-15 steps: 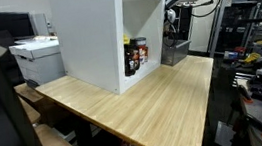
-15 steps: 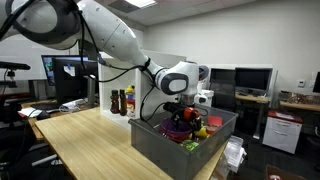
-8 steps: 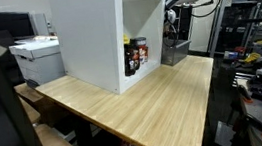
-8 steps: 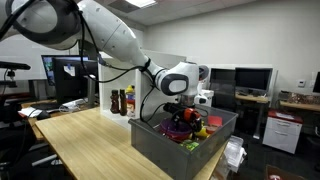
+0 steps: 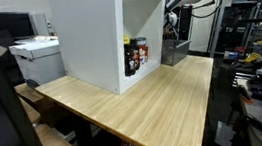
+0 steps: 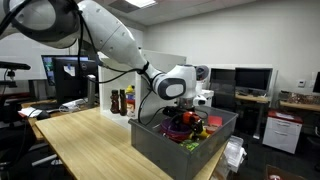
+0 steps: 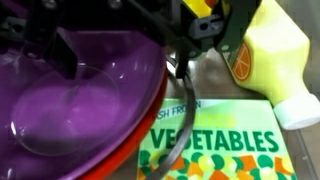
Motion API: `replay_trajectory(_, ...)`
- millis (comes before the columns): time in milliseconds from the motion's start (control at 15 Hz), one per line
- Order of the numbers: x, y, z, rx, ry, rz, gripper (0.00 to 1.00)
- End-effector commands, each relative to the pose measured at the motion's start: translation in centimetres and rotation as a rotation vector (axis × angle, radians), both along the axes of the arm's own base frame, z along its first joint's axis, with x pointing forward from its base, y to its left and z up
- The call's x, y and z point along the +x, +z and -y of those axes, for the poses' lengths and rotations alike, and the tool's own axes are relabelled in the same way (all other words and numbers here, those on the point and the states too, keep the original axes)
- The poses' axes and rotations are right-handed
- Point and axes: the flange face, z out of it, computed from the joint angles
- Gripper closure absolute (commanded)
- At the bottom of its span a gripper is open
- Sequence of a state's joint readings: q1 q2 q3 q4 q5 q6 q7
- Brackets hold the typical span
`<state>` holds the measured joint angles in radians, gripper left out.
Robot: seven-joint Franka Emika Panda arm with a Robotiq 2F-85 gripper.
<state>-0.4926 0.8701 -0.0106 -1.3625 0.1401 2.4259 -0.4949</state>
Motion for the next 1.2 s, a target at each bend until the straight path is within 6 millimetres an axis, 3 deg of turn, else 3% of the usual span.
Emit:
replay_trajectory(0,-1.9,0.9,-1.3,-0.029,0.013,0.043,0.00)
replay_trajectory(333,-3.8,2.0,-2.0,-0.016,0.084,0.064,0.00)
replay_trajectory(400,-1.8,0.6,-0.5,-0.034,0.024,0.052,0.00)
replay_trajectory(1133,-3.3,1.7,-0.7,-0.006,0.036,0.042,0.00)
